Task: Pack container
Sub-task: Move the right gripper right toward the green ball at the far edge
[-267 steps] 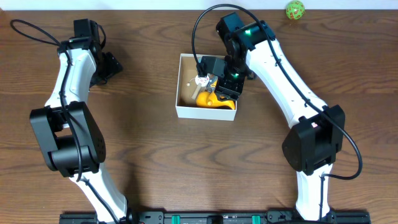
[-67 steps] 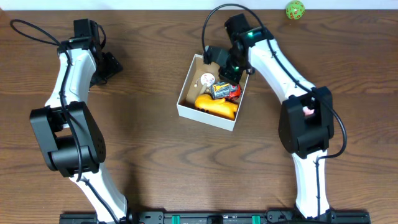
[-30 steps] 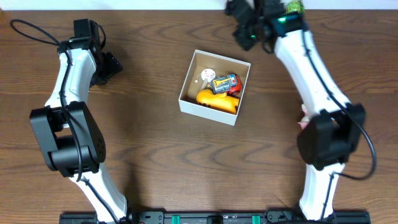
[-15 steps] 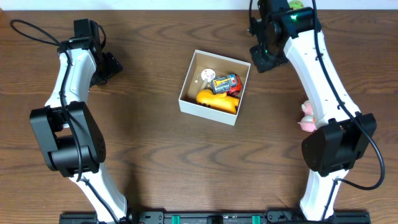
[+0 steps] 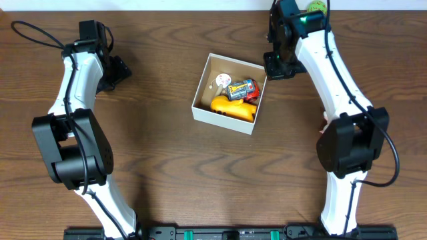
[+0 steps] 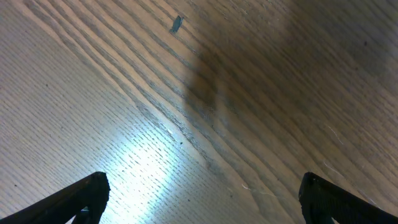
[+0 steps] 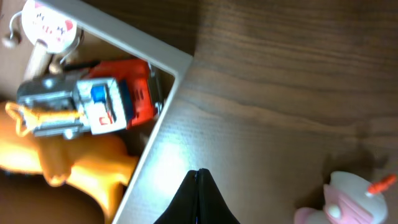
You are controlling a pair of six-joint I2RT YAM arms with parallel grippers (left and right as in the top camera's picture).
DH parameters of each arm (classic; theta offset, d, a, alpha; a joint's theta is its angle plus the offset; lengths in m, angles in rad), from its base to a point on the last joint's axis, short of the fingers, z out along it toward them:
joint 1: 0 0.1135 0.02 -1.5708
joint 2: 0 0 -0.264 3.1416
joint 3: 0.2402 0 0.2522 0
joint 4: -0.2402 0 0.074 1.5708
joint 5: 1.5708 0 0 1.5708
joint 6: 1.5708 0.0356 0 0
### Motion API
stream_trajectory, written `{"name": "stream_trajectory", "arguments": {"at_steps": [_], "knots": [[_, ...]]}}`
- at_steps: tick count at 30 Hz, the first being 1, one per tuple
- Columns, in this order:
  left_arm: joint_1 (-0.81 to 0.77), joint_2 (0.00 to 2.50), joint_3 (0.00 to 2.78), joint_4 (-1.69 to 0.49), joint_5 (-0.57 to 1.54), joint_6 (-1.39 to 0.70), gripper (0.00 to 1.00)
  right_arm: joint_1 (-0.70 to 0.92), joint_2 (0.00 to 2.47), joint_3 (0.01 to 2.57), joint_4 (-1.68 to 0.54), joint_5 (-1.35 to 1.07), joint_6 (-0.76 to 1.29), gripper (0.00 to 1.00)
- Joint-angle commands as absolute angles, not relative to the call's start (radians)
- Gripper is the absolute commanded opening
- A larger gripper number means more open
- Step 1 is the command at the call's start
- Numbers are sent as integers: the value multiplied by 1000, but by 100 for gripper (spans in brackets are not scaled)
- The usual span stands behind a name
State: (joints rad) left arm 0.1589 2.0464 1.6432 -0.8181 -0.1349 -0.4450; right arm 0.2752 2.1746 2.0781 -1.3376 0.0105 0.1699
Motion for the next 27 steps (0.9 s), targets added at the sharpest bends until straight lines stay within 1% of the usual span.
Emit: {"name": "stream_trajectory", "arguments": {"at_steps": [1,14,21,27], "knots": [[162,2048,1636,-821,-147,-447,98,262,2201,2078,-1324,4,209,1],[162,2048,1636,-821,-147,-447,98,254,2295,2078,-1300,7,197,1],[162,2048,1636,-821,-147,-447,98,255,2299,2078,-1170,1,105,1],[162,2048,1636,-821,-147,-447,98,254,2299,2078,-1098,-73,41,1]]}}
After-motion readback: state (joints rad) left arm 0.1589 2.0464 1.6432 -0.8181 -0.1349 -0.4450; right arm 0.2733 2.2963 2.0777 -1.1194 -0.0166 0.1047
